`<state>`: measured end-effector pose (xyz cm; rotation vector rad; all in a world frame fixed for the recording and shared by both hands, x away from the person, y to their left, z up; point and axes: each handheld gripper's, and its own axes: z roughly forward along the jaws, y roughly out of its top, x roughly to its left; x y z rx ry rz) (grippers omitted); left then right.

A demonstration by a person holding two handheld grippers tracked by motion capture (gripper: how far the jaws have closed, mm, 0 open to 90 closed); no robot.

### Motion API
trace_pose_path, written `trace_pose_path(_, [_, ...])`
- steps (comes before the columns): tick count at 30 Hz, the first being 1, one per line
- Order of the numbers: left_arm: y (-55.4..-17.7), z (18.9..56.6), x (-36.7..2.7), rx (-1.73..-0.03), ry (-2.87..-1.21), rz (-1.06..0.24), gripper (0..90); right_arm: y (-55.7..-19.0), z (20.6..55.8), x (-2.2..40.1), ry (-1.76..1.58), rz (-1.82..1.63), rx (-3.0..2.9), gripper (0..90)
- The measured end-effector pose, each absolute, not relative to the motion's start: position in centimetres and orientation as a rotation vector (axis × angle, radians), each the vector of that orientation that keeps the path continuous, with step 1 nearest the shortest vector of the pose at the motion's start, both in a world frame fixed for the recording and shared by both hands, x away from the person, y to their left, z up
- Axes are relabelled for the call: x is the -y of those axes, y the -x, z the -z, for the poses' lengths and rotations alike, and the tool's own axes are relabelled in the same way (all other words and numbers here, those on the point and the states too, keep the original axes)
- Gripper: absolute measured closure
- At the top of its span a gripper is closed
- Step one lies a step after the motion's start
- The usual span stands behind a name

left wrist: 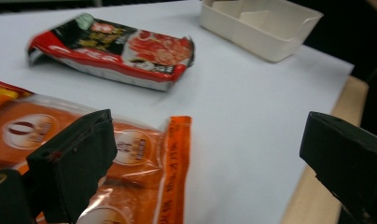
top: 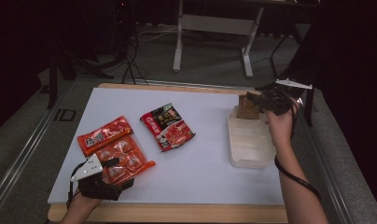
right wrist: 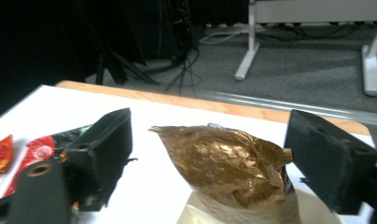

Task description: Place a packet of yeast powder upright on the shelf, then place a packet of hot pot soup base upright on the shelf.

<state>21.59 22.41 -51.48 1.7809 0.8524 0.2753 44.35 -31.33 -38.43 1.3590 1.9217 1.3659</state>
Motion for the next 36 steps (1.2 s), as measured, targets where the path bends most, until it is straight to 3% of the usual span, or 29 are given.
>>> trace_pose_path(16, [-22.4, 51.2, -22.4, -0.875, -1.811, -0.248, 5.1, -38.0, 37.3, 30.4, -1.188, -1.471, -1.945, 13.5])
trace_pose_path(36, [-25.9, 49.7, -22.3, -0.941, -1.846, -0.222, 12.0, -30.5, 39.7, 26.6, -1.01, -1.573, -2.103, 13.9])
